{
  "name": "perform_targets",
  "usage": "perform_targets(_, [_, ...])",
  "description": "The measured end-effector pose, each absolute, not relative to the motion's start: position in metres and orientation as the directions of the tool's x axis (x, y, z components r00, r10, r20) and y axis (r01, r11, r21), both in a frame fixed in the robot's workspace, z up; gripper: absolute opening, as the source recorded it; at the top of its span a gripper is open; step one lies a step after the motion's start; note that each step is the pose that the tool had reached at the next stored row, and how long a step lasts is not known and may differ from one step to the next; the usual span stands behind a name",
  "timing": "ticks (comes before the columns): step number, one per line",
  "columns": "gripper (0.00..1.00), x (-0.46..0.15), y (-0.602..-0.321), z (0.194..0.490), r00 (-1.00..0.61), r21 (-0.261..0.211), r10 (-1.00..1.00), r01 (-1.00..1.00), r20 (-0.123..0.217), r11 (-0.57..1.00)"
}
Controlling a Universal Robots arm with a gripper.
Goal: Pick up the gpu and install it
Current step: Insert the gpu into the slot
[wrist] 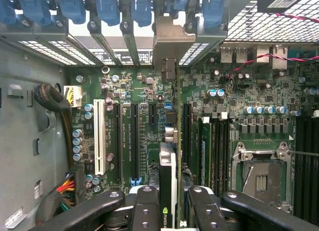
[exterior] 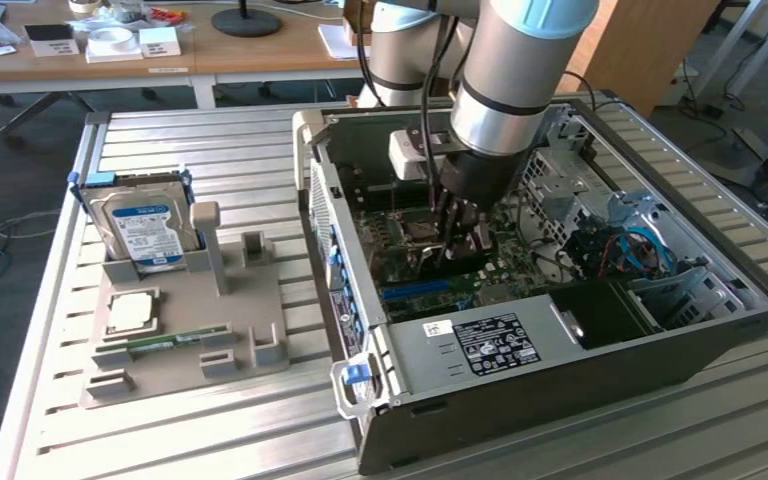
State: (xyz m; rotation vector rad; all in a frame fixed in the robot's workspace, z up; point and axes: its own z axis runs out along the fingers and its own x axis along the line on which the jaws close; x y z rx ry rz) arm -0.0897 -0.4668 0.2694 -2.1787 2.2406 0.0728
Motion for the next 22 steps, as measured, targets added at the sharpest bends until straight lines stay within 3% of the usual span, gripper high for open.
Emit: perform_targets(22, [0.26,-0.094,-0.4668,0.2638,-0.028,0.022,-0.999,-0.999,-0.044,0.027])
